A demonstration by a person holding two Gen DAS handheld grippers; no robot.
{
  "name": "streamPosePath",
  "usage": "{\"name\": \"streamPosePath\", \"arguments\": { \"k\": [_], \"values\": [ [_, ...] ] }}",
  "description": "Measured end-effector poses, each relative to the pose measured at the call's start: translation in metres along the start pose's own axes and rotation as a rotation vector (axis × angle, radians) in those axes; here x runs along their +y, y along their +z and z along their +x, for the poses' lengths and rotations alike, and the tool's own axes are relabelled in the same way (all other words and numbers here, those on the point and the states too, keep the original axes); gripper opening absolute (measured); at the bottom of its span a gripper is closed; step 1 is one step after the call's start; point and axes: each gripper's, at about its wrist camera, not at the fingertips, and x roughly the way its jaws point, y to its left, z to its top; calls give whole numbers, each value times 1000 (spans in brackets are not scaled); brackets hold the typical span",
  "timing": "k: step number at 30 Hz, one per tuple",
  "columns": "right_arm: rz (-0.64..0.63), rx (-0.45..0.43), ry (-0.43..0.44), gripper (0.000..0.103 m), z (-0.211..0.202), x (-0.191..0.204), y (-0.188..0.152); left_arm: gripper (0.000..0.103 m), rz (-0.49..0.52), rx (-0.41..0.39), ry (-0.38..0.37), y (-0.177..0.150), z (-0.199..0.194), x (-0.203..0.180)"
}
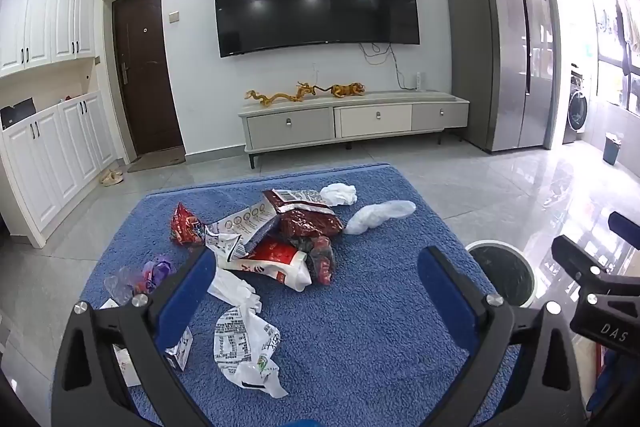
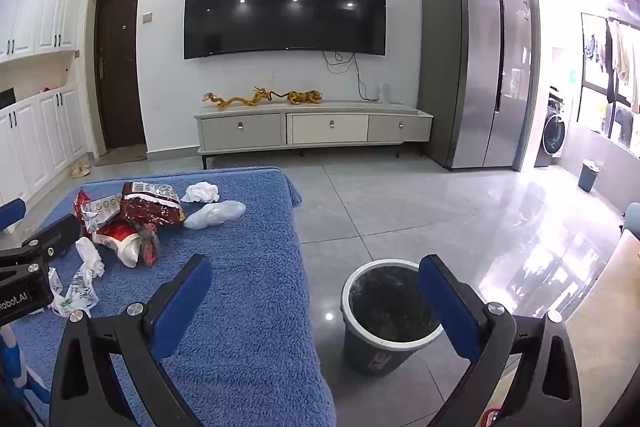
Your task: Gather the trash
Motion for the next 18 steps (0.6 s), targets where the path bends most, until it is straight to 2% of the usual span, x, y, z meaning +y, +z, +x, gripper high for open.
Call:
{"name": "streamPosePath", "arguments": {
  "k": [13,18],
  "values": [
    [-16,-32,-28,103,9,-3,7,102,-1,-19,9,13,7,-2],
    [-16,-45,-30,103,10,-3,7,102,7,-47,20,7,8,2]
  ]
}}
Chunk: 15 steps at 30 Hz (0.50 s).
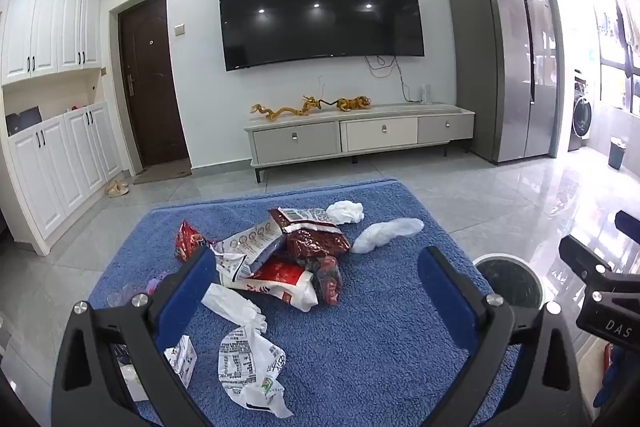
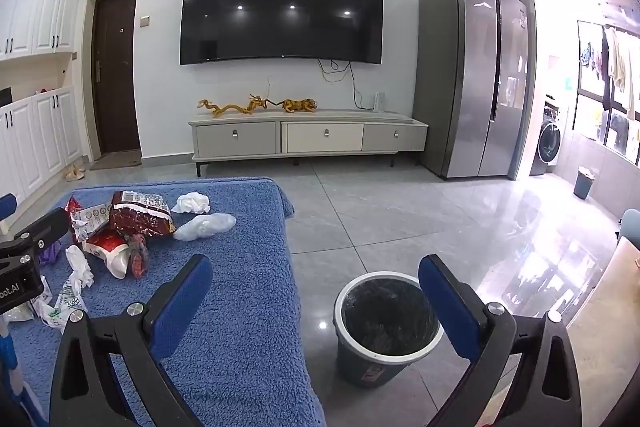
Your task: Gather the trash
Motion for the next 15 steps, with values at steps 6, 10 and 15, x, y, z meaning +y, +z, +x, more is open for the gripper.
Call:
{"name": "streamPosePath", "arguments": {
  "k": [6,10,15],
  "values": [
    [6,-24,-4,103,-3,-3,5,102,21,-27,-1,4,-5,-5],
    [13,-42,-6,103,-6,-6,7,102,21,-31,1,7,-8,-5],
    [42,-64,18,103,-10,-9,8,102,8,-29,0,8,-10,-1]
  ]
}}
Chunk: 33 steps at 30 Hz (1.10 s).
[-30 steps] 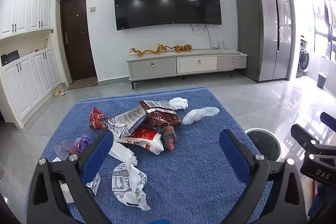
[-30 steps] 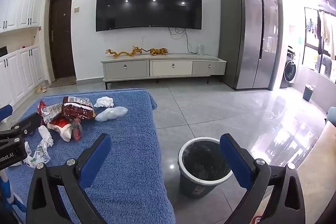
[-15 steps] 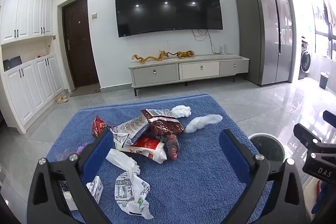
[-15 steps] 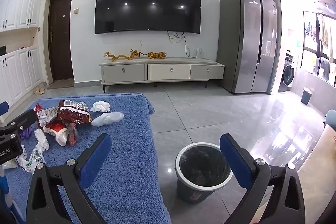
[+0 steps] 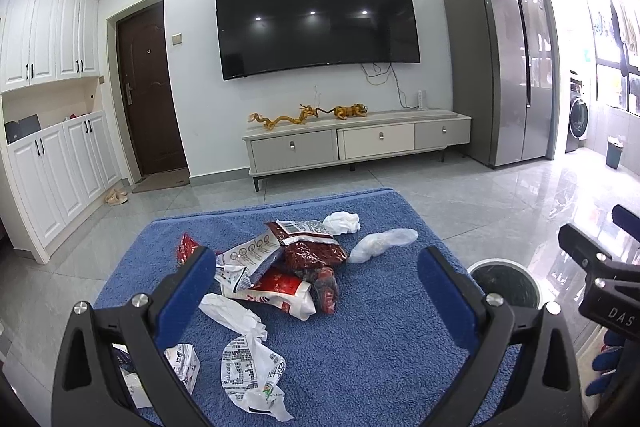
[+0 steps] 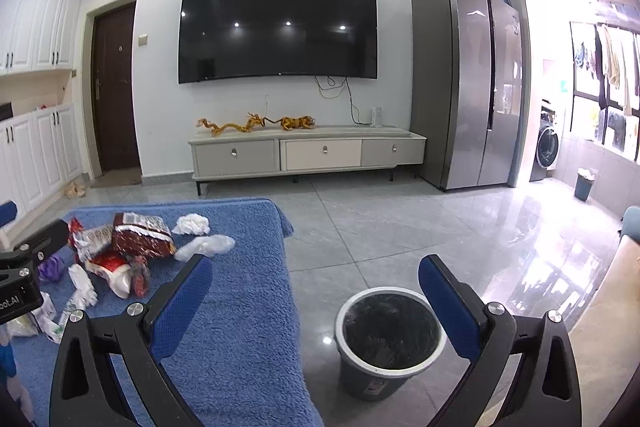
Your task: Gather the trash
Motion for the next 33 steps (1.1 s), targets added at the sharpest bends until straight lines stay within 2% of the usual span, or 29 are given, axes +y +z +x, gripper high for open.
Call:
{"name": "streamPosePath", "arguments": {
  "k": [6,15,24,29,33],
  "values": [
    [31,-23,41,103,-4,-1,3,102,1,5,-7,1,-2,1],
    [11,-12,58,103,-5,7,4,102,-9,-2,-20,0,-6,6],
    [13,20,75,103,-5,13,4,102,-51,21,-22,-5,-6,30],
    [8,45,136,103,-2,20,6,102,-100,31,47,-11,-14,75],
    [-16,95,236,103,12,36,3,102,-140,65,168,-28,-25,130]
  ]
}}
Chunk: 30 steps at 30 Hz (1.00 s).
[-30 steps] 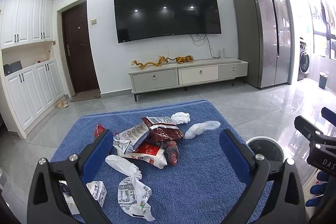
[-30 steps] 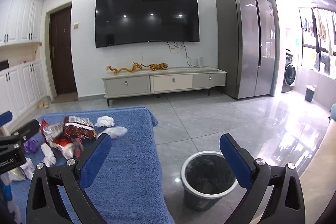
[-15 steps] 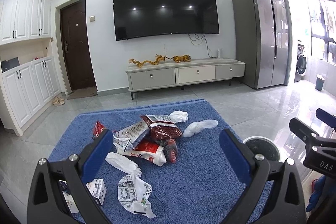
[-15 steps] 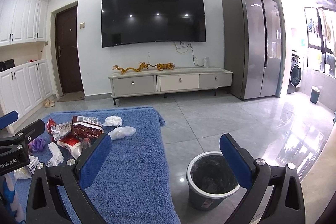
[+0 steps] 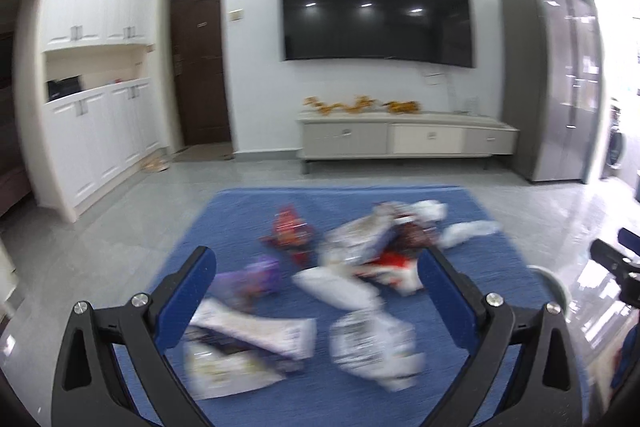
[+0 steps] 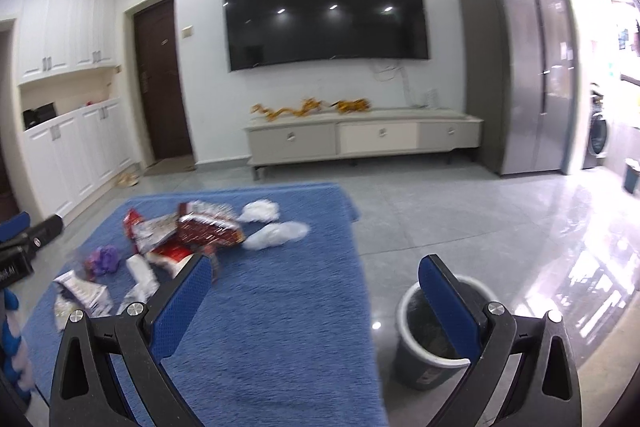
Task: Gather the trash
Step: 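Grasp the white printed wrapper with the right tool while the left tool grasps the yellow-printed packet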
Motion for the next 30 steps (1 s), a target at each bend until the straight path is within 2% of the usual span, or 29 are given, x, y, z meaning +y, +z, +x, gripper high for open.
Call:
{"name": "streamPosePath", "arguments": {
  "k": [3,8,12,16,24,30],
  "values": [
    [-16,43,70,103,15,14,-4,101,-24,52,80,-14,0,38],
    [-35,156,254,88,50,45,-14,101,-97,188,124,-48,6,88],
    [-65,243,391,80,75,77,-21,100,-173,252,82,-68,17,114],
    [-70,356,526,75,105,108,-30,100,-184,280,9,-70,37,114],
    [-67,480,594,67,143,140,-42,100,-182,304,-79,-50,88,121],
    [-66,543,621,58,168,153,-51,100,-216,403,-125,-58,126,128]
  ]
}}
